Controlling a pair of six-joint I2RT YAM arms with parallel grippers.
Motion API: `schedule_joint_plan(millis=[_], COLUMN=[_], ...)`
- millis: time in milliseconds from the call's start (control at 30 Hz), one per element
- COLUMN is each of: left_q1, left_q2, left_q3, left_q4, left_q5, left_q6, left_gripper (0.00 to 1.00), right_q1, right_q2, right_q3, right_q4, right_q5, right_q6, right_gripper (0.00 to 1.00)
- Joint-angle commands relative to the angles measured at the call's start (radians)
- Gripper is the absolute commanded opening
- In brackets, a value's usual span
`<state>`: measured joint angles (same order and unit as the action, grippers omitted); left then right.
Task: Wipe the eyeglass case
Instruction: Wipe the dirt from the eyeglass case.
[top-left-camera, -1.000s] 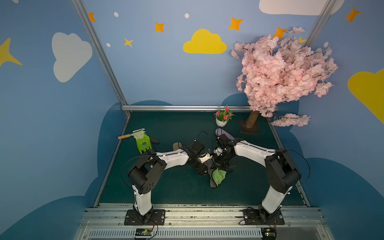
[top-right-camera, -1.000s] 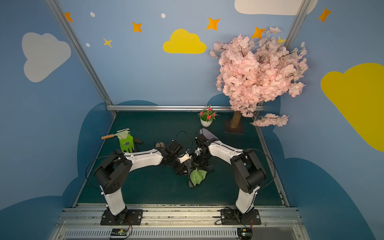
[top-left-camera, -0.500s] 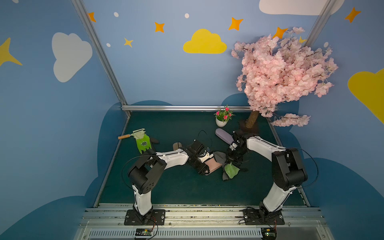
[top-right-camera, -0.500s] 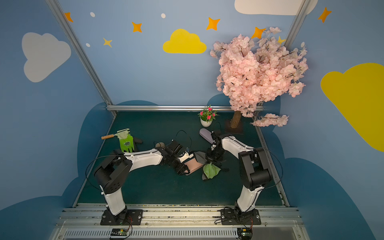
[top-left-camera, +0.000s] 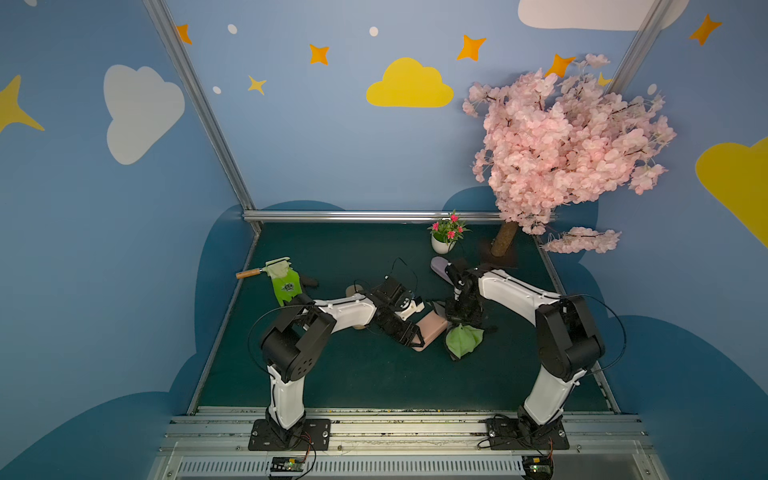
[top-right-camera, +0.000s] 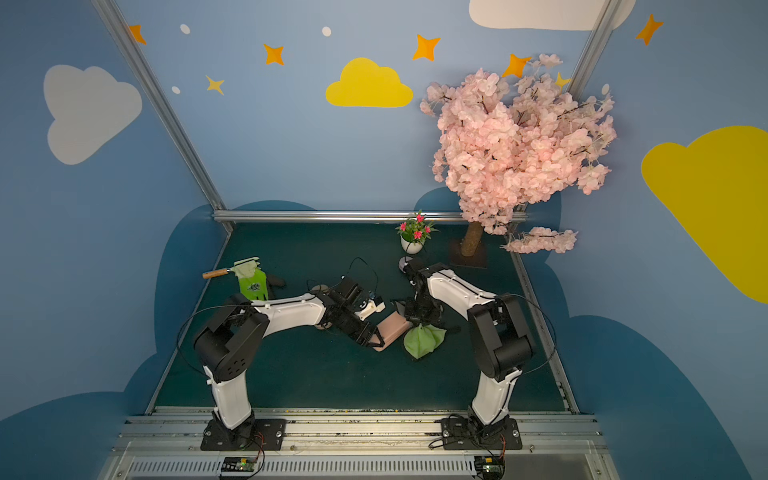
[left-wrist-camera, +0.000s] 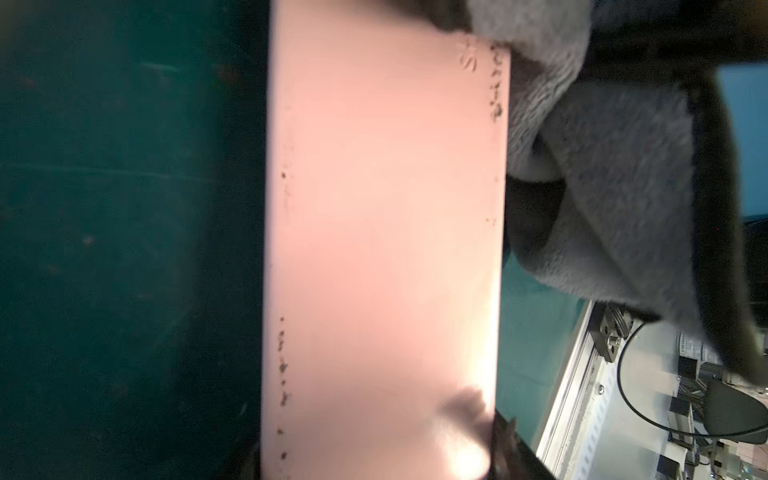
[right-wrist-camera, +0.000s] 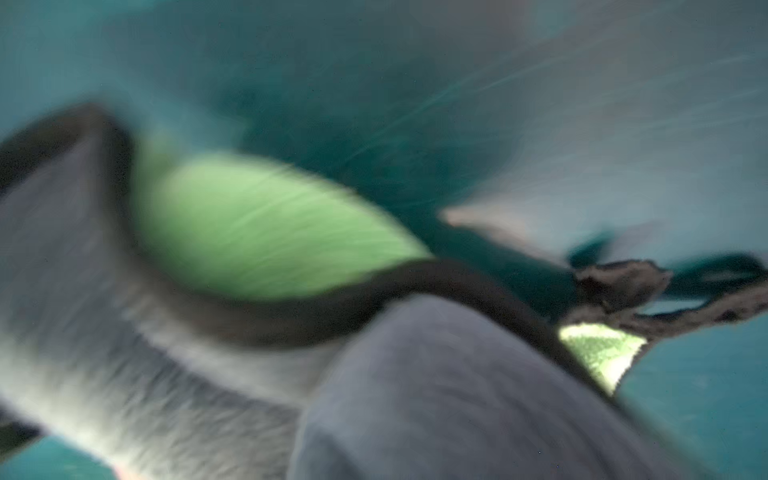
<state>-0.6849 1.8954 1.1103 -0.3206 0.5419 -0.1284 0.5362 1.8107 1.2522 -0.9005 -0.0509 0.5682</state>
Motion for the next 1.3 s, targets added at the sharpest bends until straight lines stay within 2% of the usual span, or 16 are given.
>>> schedule_joint_plan(millis=[0,67,167,300,400,533,567,633,767,900,1033,1167,1267], left_q1=[-0.018,-0.012,-0.005,0.001,0.001,-0.009,-0.014,-0.017,-0.018,-0.024,-0.027,-0.028,-0.035], left_q2=[0.082,0.085,0.086,0.083,0.082,0.072,0.069,0.069,0.075,0.072,0.066,0.065,0.064], left_q3=[-0.04,-0.042,-0.052,-0.06,-0.061,-0.061,-0.063,-0.06,-0.055,-0.045,-0.046,-0.04,-0.033], left_q4=[-0.133,-0.127,-0.109,-0.102,-0.103,-0.115,-0.114,-0.117,-0.121,-0.137,-0.14,-0.142,-0.152], left_q5=[0.017,0.028,0.045,0.055,0.057,0.032,0.025,0.021,0.021,-0.006,-0.025,-0.038,-0.052], left_q6=[-0.035,-0.039,-0.041,-0.037,-0.035,-0.025,-0.022,-0.022,-0.019,-0.014,-0.007,0.004,0.008], left_gripper=[0.03,0.03,0.03,0.03,0.03,0.03,0.03,0.03,0.03,0.03,0.03,0.03,0.03], right_q1=[0.096,0.14,0.158,0.089,-0.016,-0.145,-0.163,-0.168,-0.095,0.039,0.128,0.149,0.097], right_q2=[0.011,-0.004,-0.053,-0.031,0.006,0.015,0.013,0.008,-0.003,0.025,-0.023,-0.068,-0.033], right_q3=[0.009,0.002,-0.075,-0.126,-0.105,-0.041,-0.026,0.007,0.041,0.052,0.012,0.0,-0.015], right_q4=[-0.014,0.004,0.176,0.264,0.204,0.064,0.05,0.027,0.022,0.015,0.043,0.079,0.127], right_q5=[-0.179,-0.296,-0.531,-0.576,-0.439,-0.08,-0.028,-0.005,-0.106,-0.277,-0.425,-0.494,-0.51], right_q6=[0.004,0.015,0.108,0.165,0.103,-0.004,-0.022,-0.047,-0.041,-0.003,0.054,0.083,0.081], right_gripper=[0.0,0.0,0.0,0.0,0.0,0.0,0.0,0.0,0.0,0.0,0.0,0.0,0.0])
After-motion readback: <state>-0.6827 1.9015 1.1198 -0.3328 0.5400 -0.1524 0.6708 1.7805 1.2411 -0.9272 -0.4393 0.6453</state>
